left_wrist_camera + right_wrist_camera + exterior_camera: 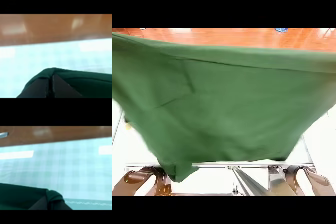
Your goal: Fold the shirts.
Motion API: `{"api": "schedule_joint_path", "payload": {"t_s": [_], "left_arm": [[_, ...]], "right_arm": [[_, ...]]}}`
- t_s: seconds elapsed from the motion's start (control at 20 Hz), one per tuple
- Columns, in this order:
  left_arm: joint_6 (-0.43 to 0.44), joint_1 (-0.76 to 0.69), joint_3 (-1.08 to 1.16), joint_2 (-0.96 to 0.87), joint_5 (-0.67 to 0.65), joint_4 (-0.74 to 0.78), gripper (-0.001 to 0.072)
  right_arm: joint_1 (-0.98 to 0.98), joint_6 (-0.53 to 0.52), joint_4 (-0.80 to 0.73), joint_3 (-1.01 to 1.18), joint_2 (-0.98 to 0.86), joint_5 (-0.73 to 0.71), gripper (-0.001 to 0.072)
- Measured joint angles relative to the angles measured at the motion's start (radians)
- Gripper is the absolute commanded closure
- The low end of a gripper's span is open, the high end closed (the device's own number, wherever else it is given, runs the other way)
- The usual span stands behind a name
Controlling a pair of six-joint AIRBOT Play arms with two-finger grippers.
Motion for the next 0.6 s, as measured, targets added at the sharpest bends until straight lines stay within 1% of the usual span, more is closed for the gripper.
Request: {"api": "schedule_joint_path", "payload": {"t_s": [0.15, 0.3, 0.45, 0.6], "left_arm": [[-0.042, -0.003, -0.07, -0.168, 0.115, 0.002, 0.0688], [-0.086, 0.002, -0.094, -0.354, 0.234, -0.002, 0.0688], [-0.133, 0.029, -0.078, -0.544, 0.342, -0.065, 0.0688], [-0.156, 0.068, -0.025, -0.711, 0.39, -0.158, 0.0688]], "right_arm": [[0.011, -0.042, 0.031, -0.058, -0.165, -0.065, 0.0688], [0.067, -0.066, 0.044, -0.08, -0.374, -0.169, 0.0688], [0.121, -0.077, 0.052, -0.07, -0.586, -0.305, 0.0688], [0.146, -0.072, 0.06, -0.011, -0.789, -0.419, 0.0688]]}}
